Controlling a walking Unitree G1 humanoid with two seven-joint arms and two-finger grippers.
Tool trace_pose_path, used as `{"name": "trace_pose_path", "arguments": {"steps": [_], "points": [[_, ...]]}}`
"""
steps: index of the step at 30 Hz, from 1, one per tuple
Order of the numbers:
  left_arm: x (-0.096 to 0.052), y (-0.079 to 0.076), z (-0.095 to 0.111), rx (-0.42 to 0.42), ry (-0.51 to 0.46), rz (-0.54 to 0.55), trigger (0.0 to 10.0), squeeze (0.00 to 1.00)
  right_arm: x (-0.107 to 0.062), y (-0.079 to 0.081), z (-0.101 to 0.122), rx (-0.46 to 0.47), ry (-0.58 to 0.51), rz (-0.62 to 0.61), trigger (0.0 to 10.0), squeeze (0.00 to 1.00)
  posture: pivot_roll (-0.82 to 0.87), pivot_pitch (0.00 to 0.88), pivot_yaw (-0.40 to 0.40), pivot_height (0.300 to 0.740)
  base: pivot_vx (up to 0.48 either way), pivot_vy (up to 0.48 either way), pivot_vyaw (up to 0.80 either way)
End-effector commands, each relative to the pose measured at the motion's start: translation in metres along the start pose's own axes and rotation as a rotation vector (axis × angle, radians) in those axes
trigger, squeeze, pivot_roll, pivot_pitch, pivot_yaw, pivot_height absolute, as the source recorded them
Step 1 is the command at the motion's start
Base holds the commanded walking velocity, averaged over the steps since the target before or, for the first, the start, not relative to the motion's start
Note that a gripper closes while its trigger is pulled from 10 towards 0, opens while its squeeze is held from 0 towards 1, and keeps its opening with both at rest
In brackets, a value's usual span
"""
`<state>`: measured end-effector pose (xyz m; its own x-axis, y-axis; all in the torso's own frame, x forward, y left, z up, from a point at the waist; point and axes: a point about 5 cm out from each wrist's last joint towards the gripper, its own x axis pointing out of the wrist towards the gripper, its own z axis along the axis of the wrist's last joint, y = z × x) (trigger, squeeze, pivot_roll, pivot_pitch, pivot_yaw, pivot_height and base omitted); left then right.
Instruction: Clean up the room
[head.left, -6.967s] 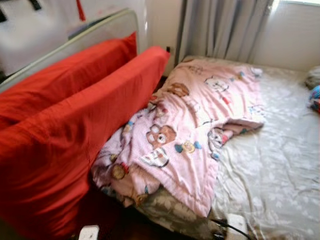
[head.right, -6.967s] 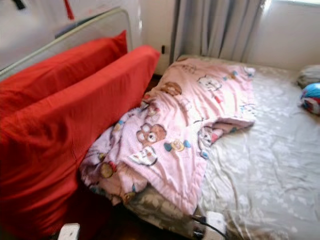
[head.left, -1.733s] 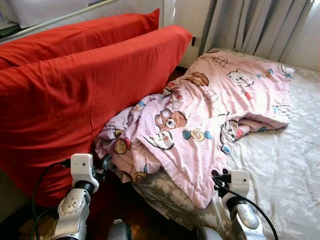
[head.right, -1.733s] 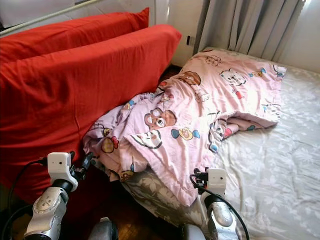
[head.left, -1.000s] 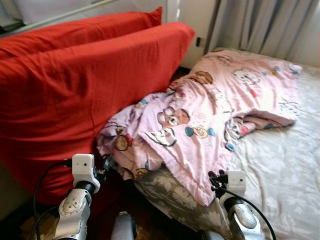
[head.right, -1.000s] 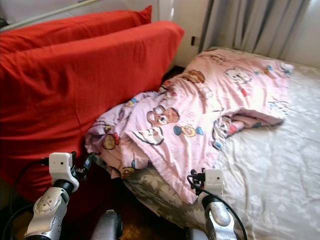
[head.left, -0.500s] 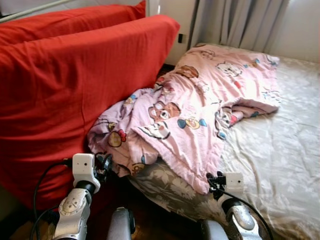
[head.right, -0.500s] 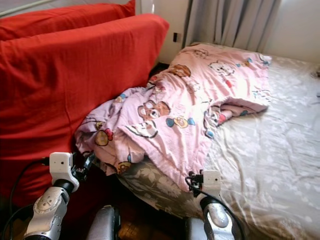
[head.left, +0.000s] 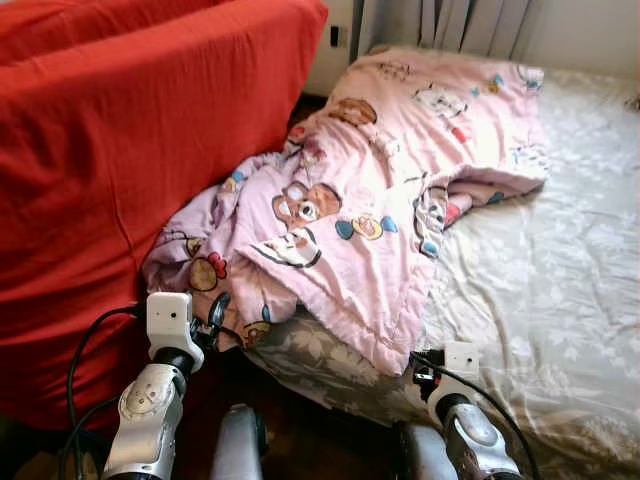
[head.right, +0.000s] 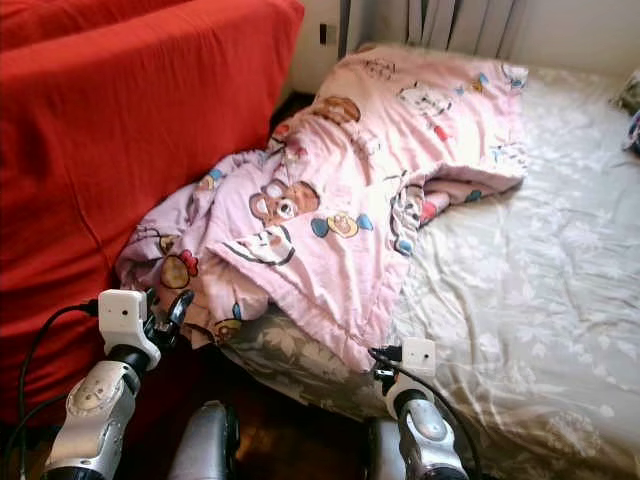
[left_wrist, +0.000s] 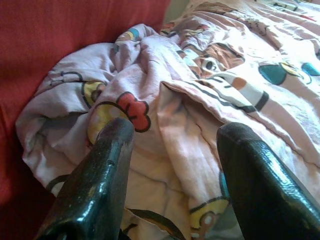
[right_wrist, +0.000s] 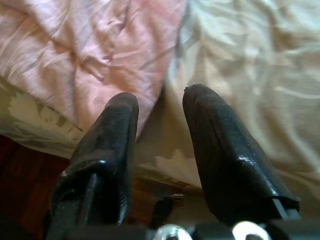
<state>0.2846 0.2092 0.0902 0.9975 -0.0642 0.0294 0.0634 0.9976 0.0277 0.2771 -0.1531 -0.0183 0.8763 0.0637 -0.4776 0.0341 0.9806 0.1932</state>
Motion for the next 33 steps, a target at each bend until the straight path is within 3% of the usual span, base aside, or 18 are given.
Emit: {"name": "trace_pose_path", "arguments": {"steps": [1,2,11,12,13,14,33], "points": [[-0.006,-0.001,-0.001,-0.014,0.015,0.003,10.0,0.0,0.0,0.003,-0.005,0.035,0.032,-0.002,10.0,0.09,0.15,0.256,0.002,0.598,0.0,0.0,0.0],[-0.009,-0.001,0.001,-0.012,0.01,0.003,10.0,0.0,0.003,0.008,0.0,0.047,0.018,0.017,10.0,1.0,0.15,0.264,0.002,0.598,0.0,0.0,0.0],[-0.027,0.002,0.007,0.0,0.03,0.021,10.0,0.0,0.013,0.022,0.027,0.074,-0.039,0.055,10.0,1.0,0.19,0.317,-0.001,0.598,0.0,0.0,0.0],[-0.029,0.002,0.007,0.0,0.035,0.024,10.0,0.0,0.014,0.022,0.028,0.074,-0.042,0.054,10.0,0.96,0.19,0.324,-0.002,0.598,0.0,0.0,0.0],[-0.031,0.003,0.005,0.001,0.042,0.027,10.0,0.0,0.014,0.023,0.03,0.074,-0.043,0.052,10.0,0.27,0.19,0.324,-0.002,0.598,0.0,0.0,0.0],[-0.034,0.003,0.004,0.001,0.051,0.029,10.0,0.0,0.015,0.023,0.031,0.08,-0.045,0.053,10.0,0.0,0.19,0.331,-0.004,0.598,0.0,0.0,0.0],[-0.042,-0.004,0.007,-0.001,0.083,0.03,10.0,0.0,0.014,0.024,0.022,0.186,0.01,0.061,10.0,0.0,0.2,0.35,-0.01,0.598,0.0,0.0,0.0]]}}
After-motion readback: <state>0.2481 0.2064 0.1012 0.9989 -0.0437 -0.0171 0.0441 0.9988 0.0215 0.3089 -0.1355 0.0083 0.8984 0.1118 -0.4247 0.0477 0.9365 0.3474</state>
